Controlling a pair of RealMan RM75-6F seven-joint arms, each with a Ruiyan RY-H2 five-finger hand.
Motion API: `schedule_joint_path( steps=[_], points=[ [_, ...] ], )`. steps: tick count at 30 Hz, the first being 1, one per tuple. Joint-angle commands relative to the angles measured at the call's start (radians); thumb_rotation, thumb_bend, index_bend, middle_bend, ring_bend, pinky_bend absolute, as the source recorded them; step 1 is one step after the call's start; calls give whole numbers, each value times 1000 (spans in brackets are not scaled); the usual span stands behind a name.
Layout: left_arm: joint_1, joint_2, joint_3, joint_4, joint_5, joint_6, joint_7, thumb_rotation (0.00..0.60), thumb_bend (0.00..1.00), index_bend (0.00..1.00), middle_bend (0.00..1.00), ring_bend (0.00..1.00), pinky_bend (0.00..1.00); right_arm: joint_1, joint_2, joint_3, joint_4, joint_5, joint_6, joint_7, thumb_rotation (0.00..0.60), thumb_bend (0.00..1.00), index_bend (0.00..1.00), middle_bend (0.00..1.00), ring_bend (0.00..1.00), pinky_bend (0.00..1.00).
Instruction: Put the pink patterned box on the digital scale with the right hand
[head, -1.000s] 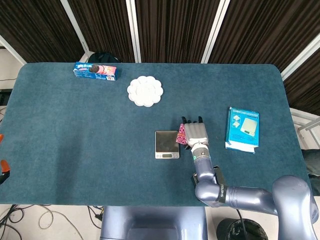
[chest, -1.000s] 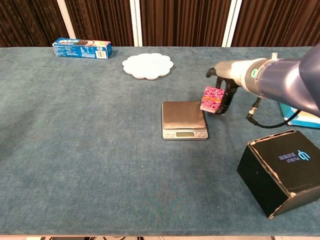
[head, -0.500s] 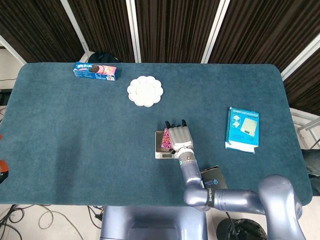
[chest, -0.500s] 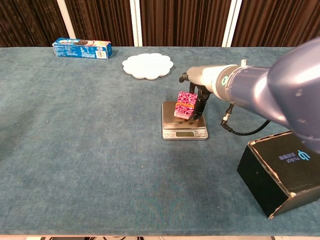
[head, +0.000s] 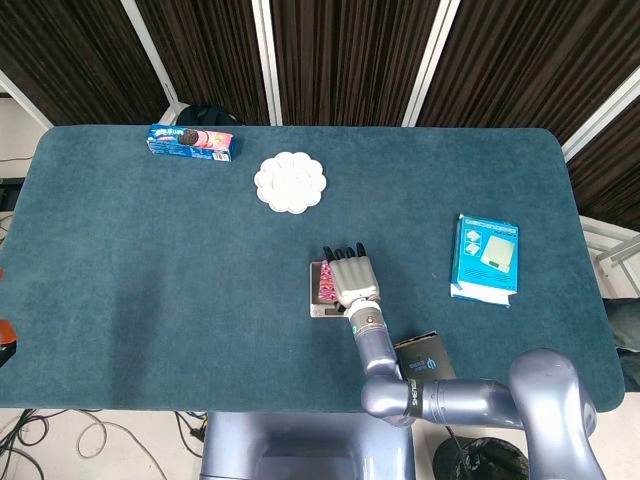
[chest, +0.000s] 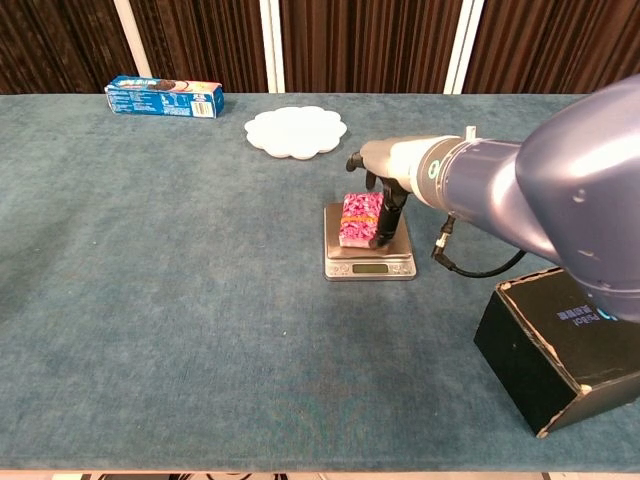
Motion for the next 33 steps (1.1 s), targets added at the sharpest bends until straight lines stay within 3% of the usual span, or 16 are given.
schedule_joint_path(
  steps=[1, 11, 14, 18, 22, 25, 30, 33],
  points=[
    [0, 0, -1, 1, -3, -1, -1, 600, 664, 56, 0, 0, 0, 7, 6, 1, -5, 17, -6, -18, 600, 307, 0, 44, 33, 0],
    [1, 0, -3, 0, -6, -1, 3, 600, 664, 56, 0, 0, 0, 1, 51, 5, -51, 42, -14, -32, 600, 193, 0, 0, 0, 0],
    [2, 0, -3, 1, -6, 1, 3, 600, 664, 56, 0, 0, 0, -20, 111, 11, -127, 7, 11, -13, 600, 193, 0, 0, 0, 0],
    [2, 1, -4, 4, -9, 0, -1, 600, 664, 56, 0, 0, 0, -97, 246, -21, -309, -121, 83, 41, 600, 193, 0, 0, 0, 0],
    [2, 0, -4, 2, -6, 2, 3, 600, 664, 56, 0, 0, 0, -214, 391, -94, -492, -317, 163, 135, 600, 193, 0, 0, 0, 0],
    [2, -2, -2, 0, 0, 4, 10, 600, 664, 56, 0, 0, 0, -308, 459, -164, -555, -498, 213, 232, 600, 193, 0, 0, 0, 0],
    [2, -7, -2, -1, 2, 8, 21, 600, 664, 56, 0, 0, 0, -508, 512, -340, -479, -900, 340, 482, 600, 193, 0, 0, 0, 0],
    [3, -8, -2, -2, -1, 9, 22, 600, 664, 56, 0, 0, 0, -591, 525, -417, -384, -1058, 422, 558, 600, 192, 0, 0, 0, 0]
  ],
)
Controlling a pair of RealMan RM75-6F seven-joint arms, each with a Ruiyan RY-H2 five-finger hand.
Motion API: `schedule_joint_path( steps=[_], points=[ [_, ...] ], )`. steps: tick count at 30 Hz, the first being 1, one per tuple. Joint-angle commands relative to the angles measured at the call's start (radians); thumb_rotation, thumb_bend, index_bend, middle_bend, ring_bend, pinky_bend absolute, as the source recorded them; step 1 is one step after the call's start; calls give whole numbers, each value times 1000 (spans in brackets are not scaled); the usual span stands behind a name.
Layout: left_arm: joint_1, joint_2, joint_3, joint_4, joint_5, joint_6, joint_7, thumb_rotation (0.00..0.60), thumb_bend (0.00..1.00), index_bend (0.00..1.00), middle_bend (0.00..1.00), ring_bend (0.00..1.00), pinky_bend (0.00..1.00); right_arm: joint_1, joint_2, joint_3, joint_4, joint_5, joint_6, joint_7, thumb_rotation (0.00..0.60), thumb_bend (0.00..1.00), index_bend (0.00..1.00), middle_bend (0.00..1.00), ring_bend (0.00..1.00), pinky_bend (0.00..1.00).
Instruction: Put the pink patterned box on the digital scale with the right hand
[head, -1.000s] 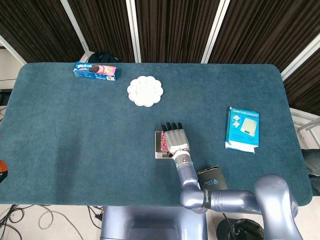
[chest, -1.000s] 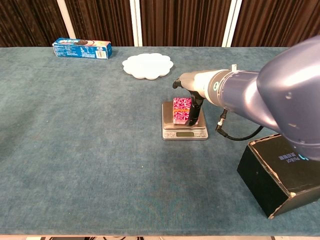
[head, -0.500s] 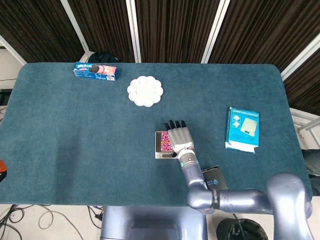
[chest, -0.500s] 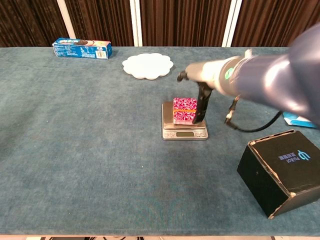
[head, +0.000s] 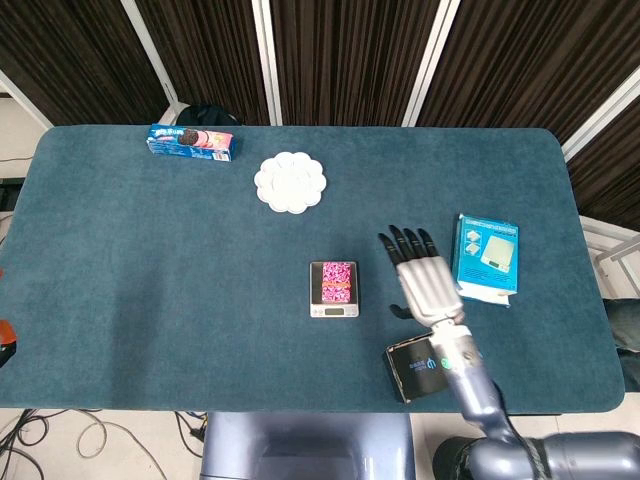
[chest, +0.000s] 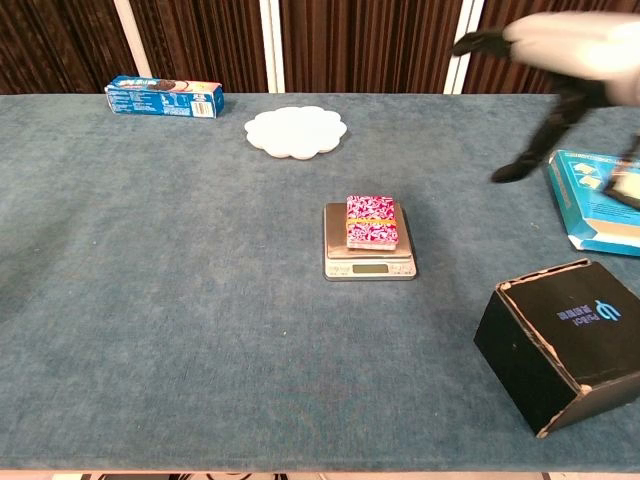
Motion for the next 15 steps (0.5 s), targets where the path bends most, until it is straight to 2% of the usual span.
schedule_joint_path(
  steps=[1, 3, 5, 10, 15],
  points=[
    [1, 0, -1, 0, -1, 1, 0, 600, 664, 56, 0, 0, 0, -239, 83, -211, 129, -383, 199, 247, 600, 192, 0, 0, 0, 0],
    [2, 0, -2, -1, -2, 3, 0, 600, 664, 56, 0, 0, 0, -302, 86, -267, 198, -467, 252, 294, 600, 192, 0, 0, 0, 0],
    [2, 0, -2, 0, -1, 4, 3, 600, 664, 56, 0, 0, 0, -348, 84, -295, 243, -511, 292, 330, 600, 192, 0, 0, 0, 0],
    [3, -1, -1, 1, 2, 7, 5, 600, 664, 56, 0, 0, 0, -458, 59, -328, 360, -602, 410, 364, 600, 193, 0, 0, 0, 0],
    [4, 0, -1, 1, 3, 10, 2, 600, 664, 56, 0, 0, 0, -516, 46, -343, 417, -622, 422, 395, 600, 193, 0, 0, 0, 0]
  ],
)
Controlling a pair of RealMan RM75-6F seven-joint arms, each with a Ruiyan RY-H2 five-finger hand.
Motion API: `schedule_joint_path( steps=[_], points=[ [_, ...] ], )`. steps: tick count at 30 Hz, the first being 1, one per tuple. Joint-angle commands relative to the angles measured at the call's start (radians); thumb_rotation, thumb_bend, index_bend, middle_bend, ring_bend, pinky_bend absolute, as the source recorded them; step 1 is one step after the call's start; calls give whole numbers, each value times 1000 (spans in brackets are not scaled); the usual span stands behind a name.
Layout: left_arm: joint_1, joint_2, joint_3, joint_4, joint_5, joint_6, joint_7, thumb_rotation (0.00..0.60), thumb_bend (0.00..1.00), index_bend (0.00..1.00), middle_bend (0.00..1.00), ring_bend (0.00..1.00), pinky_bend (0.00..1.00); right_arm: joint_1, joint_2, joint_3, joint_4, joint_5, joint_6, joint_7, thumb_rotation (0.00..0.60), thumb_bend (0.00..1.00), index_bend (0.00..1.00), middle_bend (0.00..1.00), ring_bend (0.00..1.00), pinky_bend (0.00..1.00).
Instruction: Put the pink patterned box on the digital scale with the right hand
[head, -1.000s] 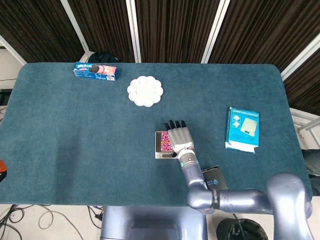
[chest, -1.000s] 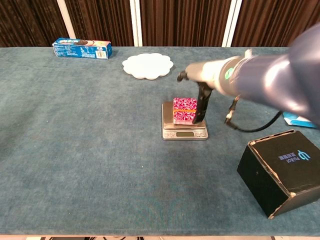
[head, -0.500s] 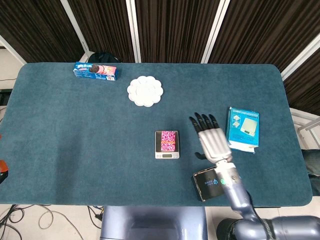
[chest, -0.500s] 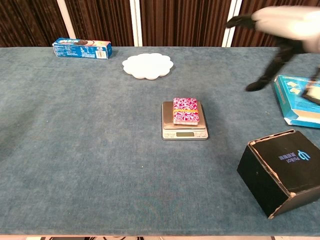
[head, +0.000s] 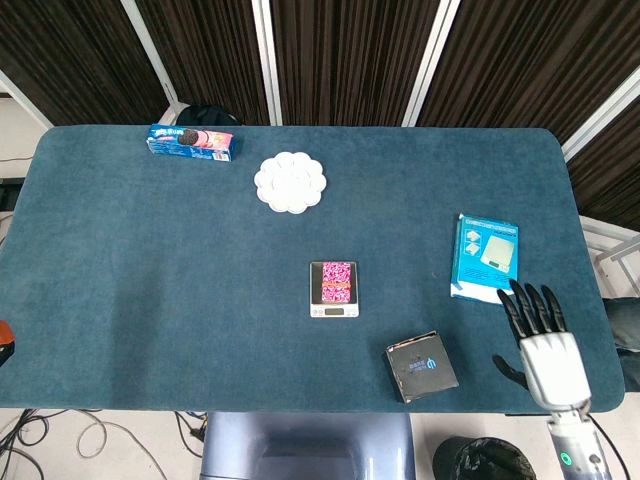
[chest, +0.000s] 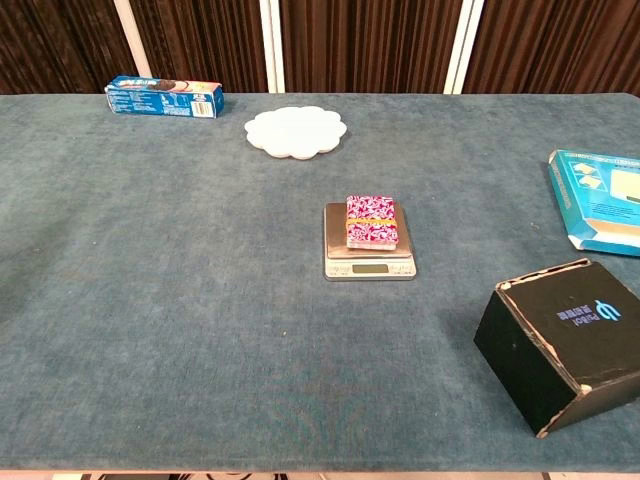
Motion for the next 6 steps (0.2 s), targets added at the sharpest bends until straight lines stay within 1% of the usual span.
schedule_joint_path(
  steps=[1, 6],
  points=[
    [0, 0, 0, -1, 0, 0, -1, 600, 664, 56, 0, 0, 0, -34, -5, -12, 36, -13, -4, 22, 600, 193, 0, 0, 0, 0],
    [-1, 1, 0, -1, 3, -2, -2, 600, 664, 56, 0, 0, 0, -50, 3, 17, 50, -8, -6, 14, 600, 193, 0, 0, 0, 0]
  ],
)
